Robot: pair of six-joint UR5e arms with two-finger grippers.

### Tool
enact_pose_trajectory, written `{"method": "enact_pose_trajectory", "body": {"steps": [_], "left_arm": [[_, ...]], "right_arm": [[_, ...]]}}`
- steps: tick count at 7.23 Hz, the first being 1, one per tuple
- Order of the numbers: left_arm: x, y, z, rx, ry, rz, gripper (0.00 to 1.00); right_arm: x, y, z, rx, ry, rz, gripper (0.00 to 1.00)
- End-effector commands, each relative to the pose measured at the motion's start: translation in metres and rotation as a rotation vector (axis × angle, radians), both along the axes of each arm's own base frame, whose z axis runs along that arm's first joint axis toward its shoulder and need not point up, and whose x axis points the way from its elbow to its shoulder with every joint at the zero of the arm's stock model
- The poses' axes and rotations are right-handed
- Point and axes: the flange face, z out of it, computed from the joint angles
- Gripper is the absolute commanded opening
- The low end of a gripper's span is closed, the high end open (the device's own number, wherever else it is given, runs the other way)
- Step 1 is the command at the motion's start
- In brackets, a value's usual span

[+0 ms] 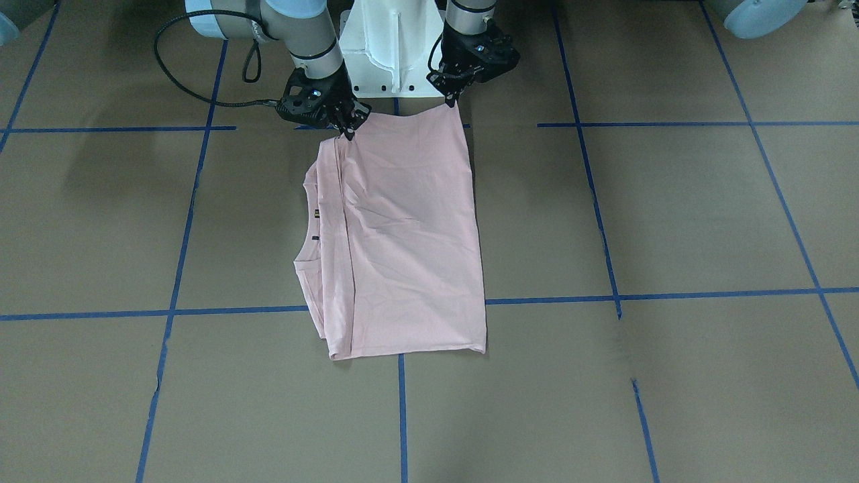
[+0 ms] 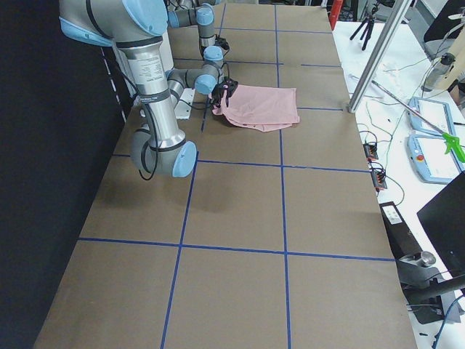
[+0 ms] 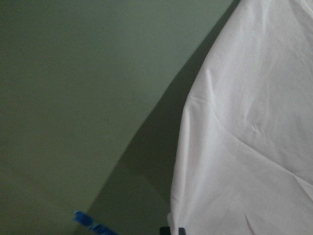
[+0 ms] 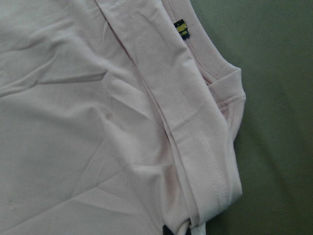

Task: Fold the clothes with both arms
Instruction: 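Grasp the shirt's near edge with both grippers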

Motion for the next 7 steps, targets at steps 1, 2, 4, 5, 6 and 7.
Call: {"method": "enact_pose_trajectory", "body": {"steps": [1,2,4,5,6,7], "left_arm": [[-0.008,0.025,-0.010,-0.025,0.015,0.067,0.00],[-0.002,0.028,-0.013,-0.007,0.022,0.076,0.00],[-0.025,-0.034,-0.017,0.072,0.047,0.006,0.00],[-0.031,-0.070,-0.009,0.073,0.037,-0.058,0.00],[-0.026,-0.094,-0.002,0.083,0.070,-0.095,0.00],[-0.019,-0.108,0.005,0.089,0.088,-0.113,0.00]], "right_arm": [[0.006,0.023,-0.006,0.007,-0.024,-0.036,0.00],[-0.001,0.022,-0.009,0.015,-0.033,-0.032,0.00],[0.019,-0.019,-0.013,0.028,-0.041,0.037,0.00],[0.028,-0.046,-0.012,0.031,-0.042,0.083,0.00],[0.021,-0.061,-0.013,0.036,-0.036,0.099,0.00],[0.001,-0.078,-0.012,0.035,-0.040,0.115,0.00]]}}
